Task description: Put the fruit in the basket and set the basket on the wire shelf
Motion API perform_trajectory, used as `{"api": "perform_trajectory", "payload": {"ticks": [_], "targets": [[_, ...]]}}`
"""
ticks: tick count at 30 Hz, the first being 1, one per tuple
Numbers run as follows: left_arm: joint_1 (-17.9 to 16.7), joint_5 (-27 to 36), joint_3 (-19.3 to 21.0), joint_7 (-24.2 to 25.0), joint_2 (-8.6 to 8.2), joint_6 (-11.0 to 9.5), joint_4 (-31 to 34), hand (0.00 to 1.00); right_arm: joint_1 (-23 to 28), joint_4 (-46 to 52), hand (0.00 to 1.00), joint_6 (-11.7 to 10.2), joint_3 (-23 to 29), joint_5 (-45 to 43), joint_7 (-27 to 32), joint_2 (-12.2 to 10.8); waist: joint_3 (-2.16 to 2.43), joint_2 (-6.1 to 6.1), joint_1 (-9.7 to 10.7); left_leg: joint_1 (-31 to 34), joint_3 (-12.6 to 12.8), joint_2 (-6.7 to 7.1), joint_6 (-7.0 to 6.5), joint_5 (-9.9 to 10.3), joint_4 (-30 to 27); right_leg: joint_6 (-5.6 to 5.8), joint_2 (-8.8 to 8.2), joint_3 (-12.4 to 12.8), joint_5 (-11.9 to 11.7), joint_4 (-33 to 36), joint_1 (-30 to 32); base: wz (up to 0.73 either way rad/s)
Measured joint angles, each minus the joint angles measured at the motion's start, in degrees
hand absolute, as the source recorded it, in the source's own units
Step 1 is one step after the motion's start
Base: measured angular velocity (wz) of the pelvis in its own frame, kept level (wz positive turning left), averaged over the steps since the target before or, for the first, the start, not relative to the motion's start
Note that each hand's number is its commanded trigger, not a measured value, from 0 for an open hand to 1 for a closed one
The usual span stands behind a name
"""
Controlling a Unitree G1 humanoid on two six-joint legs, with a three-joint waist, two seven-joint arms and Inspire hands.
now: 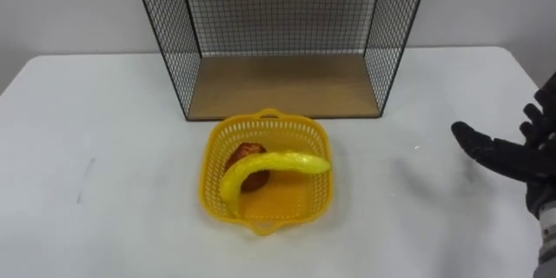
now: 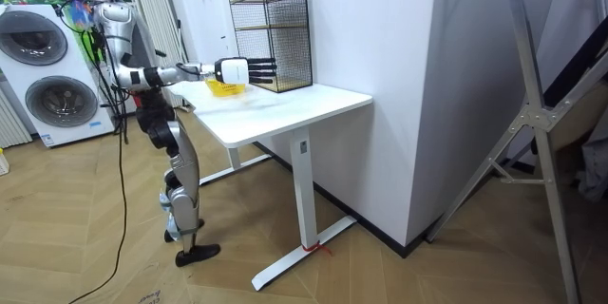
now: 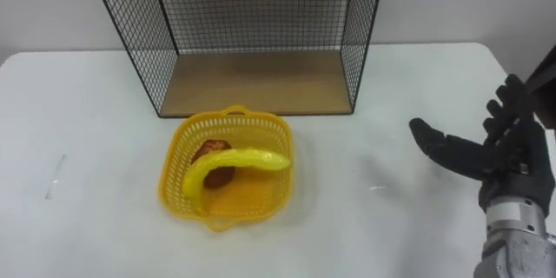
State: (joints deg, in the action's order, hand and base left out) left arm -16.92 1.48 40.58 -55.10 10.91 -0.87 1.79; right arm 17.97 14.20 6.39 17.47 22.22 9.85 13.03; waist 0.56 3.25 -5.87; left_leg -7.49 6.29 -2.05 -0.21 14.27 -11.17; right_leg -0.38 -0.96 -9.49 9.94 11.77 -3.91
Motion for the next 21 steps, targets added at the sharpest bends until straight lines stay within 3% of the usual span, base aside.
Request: {"api": "perform_trajectory", "payload": {"ticks": [5,8,11,15,19,21], "targets": [[-0.6,-2.3,-3.1,0.2,-1.36,-2.0,6.0,0.00,0.0,-0.6,0.00,-2.7,-0.1,0.5,-1.4,-0.9,-0.10,-0.30,1.2,-0.1,-0.3,0.02,0.01,0.0,-0.2,-0.20,0.07,0.0,0.2,0.0,-0.2,0.03],[-0.5,-2.2,-7.9,2.5,-1.36,-3.5,8.0,0.00,-0.1,-4.6,0.00,-5.3,-0.7,1.8,-2.8,-1.9,-0.45,-0.92,1.5,-0.3,-0.6,-0.05,0.02,0.0,-0.4,-0.23,0.10,0.0,0.2,-0.2,-0.9,0.06],[-0.4,-1.6,-14.0,7.1,-1.43,-3.9,8.1,0.00,-0.1,-6.9,0.00,-5.4,-2.8,3.1,-4.1,-3.3,-0.62,-1.27,2.1,-0.1,-0.7,0.04,0.02,0.0,-0.3,-0.23,0.11,0.0,0.2,-0.2,-0.8,0.00],[0.5,6.7,-23.1,15.2,-1.47,-4.8,7.5,0.00,-0.4,-10.5,0.00,-6.6,-8.3,3.6,-8.1,-3.5,-0.72,-1.58,2.9,0.0,-0.7,0.21,-0.01,0.0,-0.1,-0.21,0.15,-0.2,0.2,0.0,-0.8,-0.02],[0.6,13.7,-29.5,23.0,-1.83,-5.9,6.1,0.00,-0.6,-11.5,0.00,-6.8,-10.5,4.9,-11.2,-3.7,-0.99,-1.76,3.7,-0.1,-0.1,0.27,-0.08,-0.1,-0.1,-0.17,0.13,0.0,0.2,0.0,-0.5,-0.06],[0.7,17.6,-32.9,27.7,-2.07,-6.7,3.7,0.00,-1.1,-11.7,0.00,-8.0,-11.6,5.4,-12.0,-3.7,-1.06,-1.90,3.9,-0.1,0.2,0.26,-0.08,-0.1,-0.2,-0.14,0.20,0.6,0.2,0.1,-0.2,-0.15]]}}
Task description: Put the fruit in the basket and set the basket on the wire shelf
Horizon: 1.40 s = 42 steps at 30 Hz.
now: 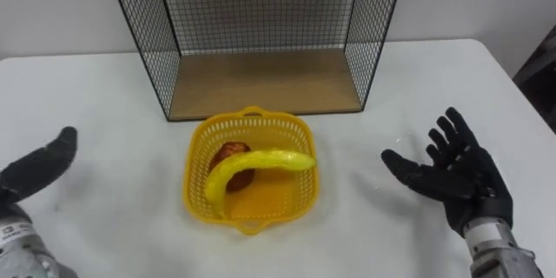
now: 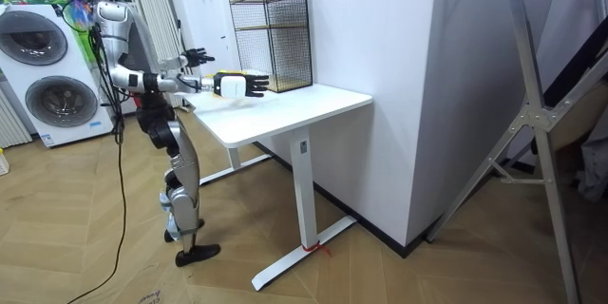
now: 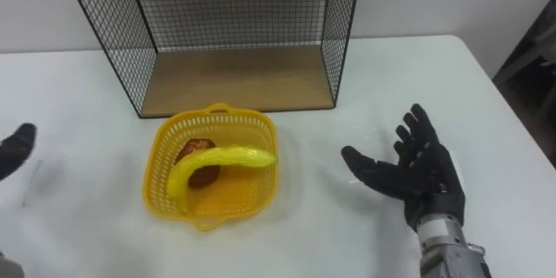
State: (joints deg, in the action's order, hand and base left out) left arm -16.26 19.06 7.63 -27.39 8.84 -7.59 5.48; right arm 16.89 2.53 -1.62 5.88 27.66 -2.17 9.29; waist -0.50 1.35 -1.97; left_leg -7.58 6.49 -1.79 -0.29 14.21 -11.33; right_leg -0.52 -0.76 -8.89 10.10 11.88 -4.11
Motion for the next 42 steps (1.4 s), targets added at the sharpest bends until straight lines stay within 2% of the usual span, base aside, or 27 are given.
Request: {"api": "perform_trajectory", "payload": {"ticks": [3,9,15,22,26,30,35,42], "targets": [[0.0,2.9,-3.3,5.7,-1.27,0.0,-1.1,0.00,0.0,0.0,0.00,-0.4,-0.8,1.7,-1.4,-1.0,-0.15,-0.51,0.1,0.0,0.0,-0.03,0.00,0.0,0.0,0.00,0.08,0.4,0.0,0.0,0.3,-0.09],[1.0,7.7,-5.8,15.1,-1.35,0.0,-3.9,0.00,-0.8,-0.1,0.00,-0.4,-4.8,1.7,-3.8,-1.1,-0.14,-0.62,0.1,-0.4,0.2,-0.50,0.01,0.0,0.0,-0.14,0.05,0.8,-0.1,-0.1,0.1,-0.04],[1.8,9.6,-9.3,21.2,-1.39,0.1,-8.4,0.00,-3.5,-4.9,0.00,-0.9,-8.2,1.7,-7.3,-1.1,-0.32,-0.79,0.4,-0.4,0.2,-0.47,0.01,0.0,-0.1,-0.24,0.08,0.8,-0.3,0.3,0.0,0.00],[1.8,10.1,-10.3,24.3,-1.41,0.1,-9.1,0.00,-3.5,-5.1,0.00,-0.9,-9.1,3.2,-9.3,-1.2,-0.37,-1.05,0.4,0.2,0.1,-0.41,0.01,0.0,-0.4,-0.24,-0.03,0.6,-0.2,0.6,0.4,0.00],[1.8,13.6,-10.9,26.0,-1.54,0.2,-9.1,0.00,-3.9,-5.1,0.00,-0.9,-9.2,7.0,-10.5,-2.0,0.16,-1.72,0.2,1.0,0.2,-0.42,0.03,0.0,-0.8,-0.30,0.01,0.4,-0.3,0.7,1.2,0.00],[1.7,17.5,-11.4,27.4,-1.96,0.7,-9.1,0.00,-4.6,-5.6,0.00,-0.9,-9.3,9.5,-10.8,-2.3,0.15,-1.88,0.2,1.0,0.1,-0.48,0.03,0.0,-0.9,-0.30,-0.07,0.4,-0.3,0.7,1.2,0.00],[1.7,17.7,-11.4,29.4,-2.23,0.7,-10.0,0.00,-4.6,-6.9,0.00,-0.8,-10.5,9.5,-11.3,-3.3,0.10,-1.88,0.1,0.9,0.4,-0.45,0.03,0.0,-0.7,-0.30,0.00,0.5,-0.3,0.8,1.2,0.00],[1.5,18.7,-12.4,30.9,-2.02,0.7,-10.3,0.00,-4.6,-7.2,0.00,-0.8,-12.4,9.5,-13.0,-3.4,0.11,-1.90,0.1,1.0,0.4,-0.34,0.03,0.0,-0.6,-0.27,-0.12,0.3,-0.2,0.8,1.0,0.00]]}}
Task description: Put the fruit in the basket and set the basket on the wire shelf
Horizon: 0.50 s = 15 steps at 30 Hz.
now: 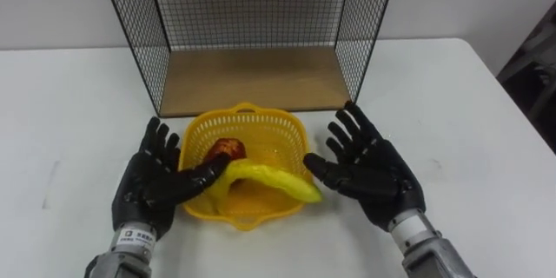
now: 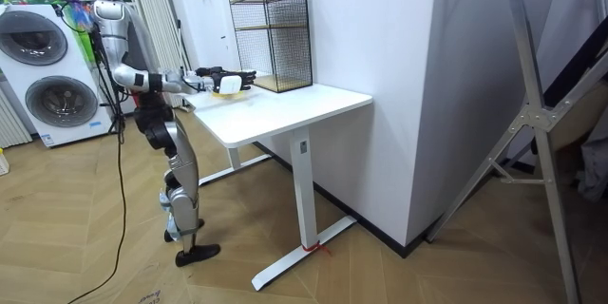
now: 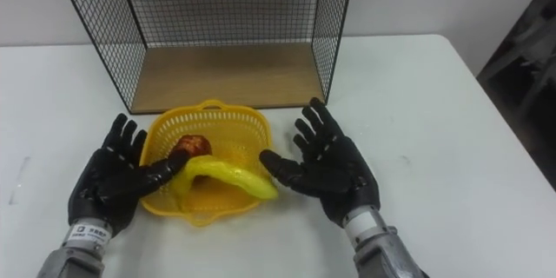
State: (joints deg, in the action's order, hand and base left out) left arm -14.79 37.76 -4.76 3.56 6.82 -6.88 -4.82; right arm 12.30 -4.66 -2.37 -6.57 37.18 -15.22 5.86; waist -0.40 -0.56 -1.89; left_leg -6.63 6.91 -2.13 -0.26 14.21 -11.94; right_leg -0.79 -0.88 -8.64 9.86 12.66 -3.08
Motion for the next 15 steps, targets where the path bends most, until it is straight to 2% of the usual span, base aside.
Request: {"api": "perform_trajectory", "payload": {"ticks": [8,15], "targets": [[0.0,1.0,-1.2,1.1,-0.04,-0.2,0.2,0.00,-1.9,-0.9,0.00,0.0,-1.5,0.0,-1.0,0.0,-0.11,-0.25,0.1,0.4,-0.1,0.09,0.00,0.0,-0.4,0.07,-0.02,-0.3,0.1,-0.1,0.3,0.00],[0.5,1.0,-3.6,1.8,-1.05,-0.2,0.3,0.00,-3.9,-1.5,0.00,0.0,-4.3,0.0,-2.1,-0.1,-0.13,-0.56,0.3,0.9,-0.3,0.19,0.00,0.0,-0.9,0.12,-0.03,-0.9,0.1,-0.2,0.3,0.04]]}}
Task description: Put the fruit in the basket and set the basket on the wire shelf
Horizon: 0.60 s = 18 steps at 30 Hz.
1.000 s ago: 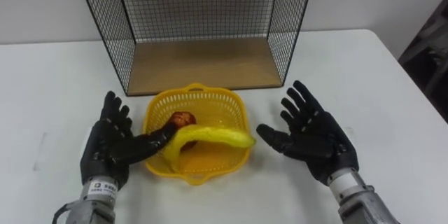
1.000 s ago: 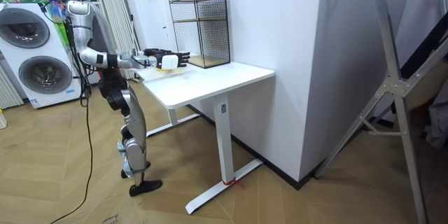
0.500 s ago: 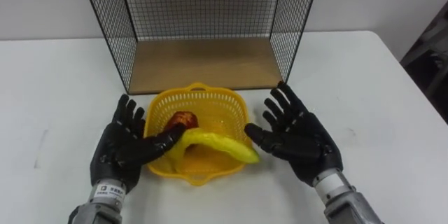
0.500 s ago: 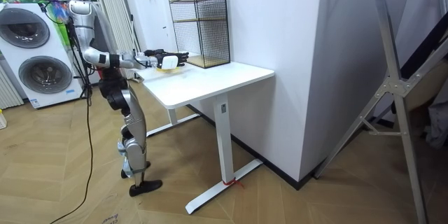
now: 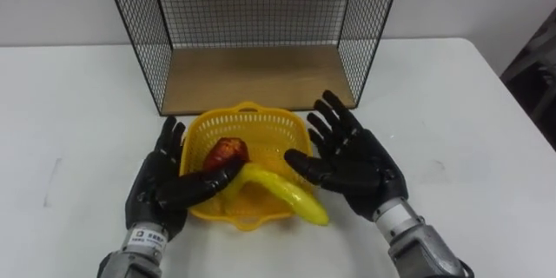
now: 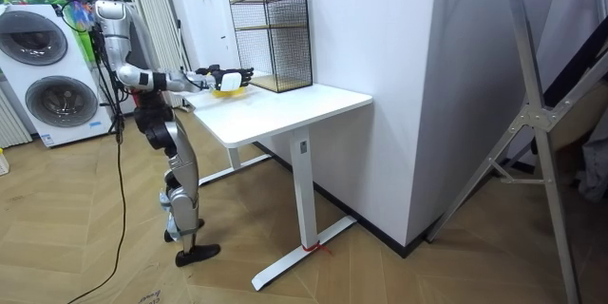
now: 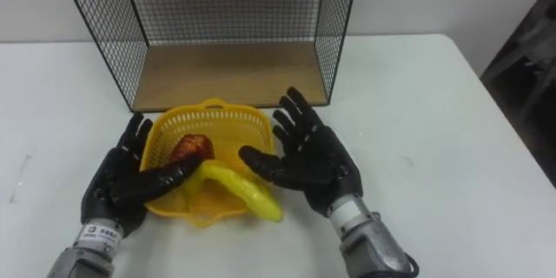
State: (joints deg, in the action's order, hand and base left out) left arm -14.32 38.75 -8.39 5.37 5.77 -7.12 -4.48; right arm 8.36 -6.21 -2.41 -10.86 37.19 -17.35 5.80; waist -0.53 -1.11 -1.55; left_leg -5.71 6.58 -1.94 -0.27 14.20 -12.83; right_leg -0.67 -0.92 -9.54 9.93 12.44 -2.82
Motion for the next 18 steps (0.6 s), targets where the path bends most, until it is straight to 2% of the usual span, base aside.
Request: {"api": "perform_trajectory", "payload": {"ticks": [6,12,18], "targets": [[0.3,0.0,-0.8,0.0,-0.04,-0.3,0.0,0.00,-0.4,-0.6,0.00,-0.1,-0.5,0.0,0.0,-0.1,-0.34,-0.49,0.8,0.0,-0.2,0.03,0.00,0.0,0.0,0.00,0.06,0.1,0.0,0.1,0.0,0.02],[0.3,0.0,-1.6,0.0,-0.04,-0.4,0.0,0.00,-0.4,-0.6,0.00,-1.0,-0.8,0.0,0.6,-0.1,-0.39,-0.46,1.5,0.0,0.0,-0.02,0.00,0.0,0.0,0.01,0.23,0.9,0.0,0.1,0.0,0.00],[0.7,0.0,-3.6,-0.3,-0.02,-1.0,0.0,0.00,-0.9,-2.2,0.00,-3.4,-2.0,0.0,3.2,-0.4,-0.42,-0.33,1.4,0.2,1.0,-0.20,0.00,0.0,0.1,-0.03,0.27,0.9,-0.1,0.4,0.7,-0.05]]}}
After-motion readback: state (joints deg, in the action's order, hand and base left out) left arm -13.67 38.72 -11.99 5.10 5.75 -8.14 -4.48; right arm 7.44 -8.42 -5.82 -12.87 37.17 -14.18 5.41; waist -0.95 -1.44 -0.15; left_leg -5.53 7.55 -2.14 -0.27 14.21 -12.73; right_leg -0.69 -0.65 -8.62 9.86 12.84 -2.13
